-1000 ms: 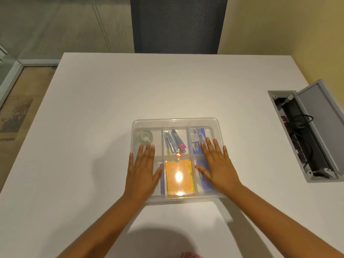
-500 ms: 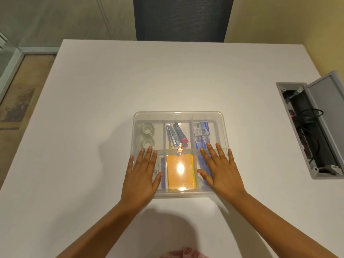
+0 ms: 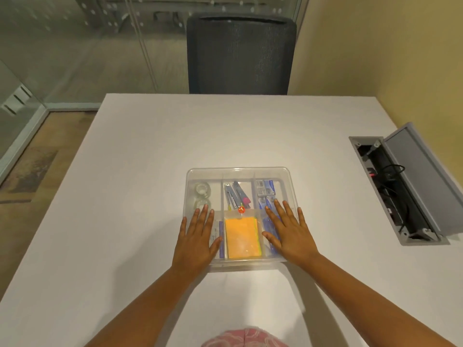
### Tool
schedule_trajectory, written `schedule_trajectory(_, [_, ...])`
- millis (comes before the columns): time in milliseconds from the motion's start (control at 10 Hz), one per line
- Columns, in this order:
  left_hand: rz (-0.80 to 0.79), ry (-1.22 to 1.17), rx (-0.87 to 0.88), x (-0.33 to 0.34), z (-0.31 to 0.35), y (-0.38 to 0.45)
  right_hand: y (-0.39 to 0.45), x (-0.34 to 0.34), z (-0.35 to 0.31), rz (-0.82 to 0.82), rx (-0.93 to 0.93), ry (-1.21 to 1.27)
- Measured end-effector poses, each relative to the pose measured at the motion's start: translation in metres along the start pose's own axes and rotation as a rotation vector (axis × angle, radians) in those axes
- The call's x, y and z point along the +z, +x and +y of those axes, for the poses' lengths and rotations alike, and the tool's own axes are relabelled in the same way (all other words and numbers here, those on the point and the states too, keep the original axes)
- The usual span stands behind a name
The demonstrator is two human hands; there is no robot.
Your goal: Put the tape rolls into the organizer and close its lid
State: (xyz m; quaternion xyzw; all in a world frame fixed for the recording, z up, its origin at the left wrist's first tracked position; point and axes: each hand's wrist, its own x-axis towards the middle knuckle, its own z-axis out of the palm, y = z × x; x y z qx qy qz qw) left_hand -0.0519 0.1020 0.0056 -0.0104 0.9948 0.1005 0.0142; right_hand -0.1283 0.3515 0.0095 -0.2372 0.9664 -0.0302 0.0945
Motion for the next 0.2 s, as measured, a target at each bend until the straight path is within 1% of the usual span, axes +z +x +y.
schedule_trajectory(100, [0.044, -0.035, -0.028, -0.012, 0.003, 0.005, 0.001, -0.014, -0.001, 0.097, 0.05, 0.064])
schedule_trajectory(200, [0.084, -0.046, -0.036, -0.024, 0.005, 0.014, 0.003, -0.025, -0.004, 0.151, 0.058, 0.067])
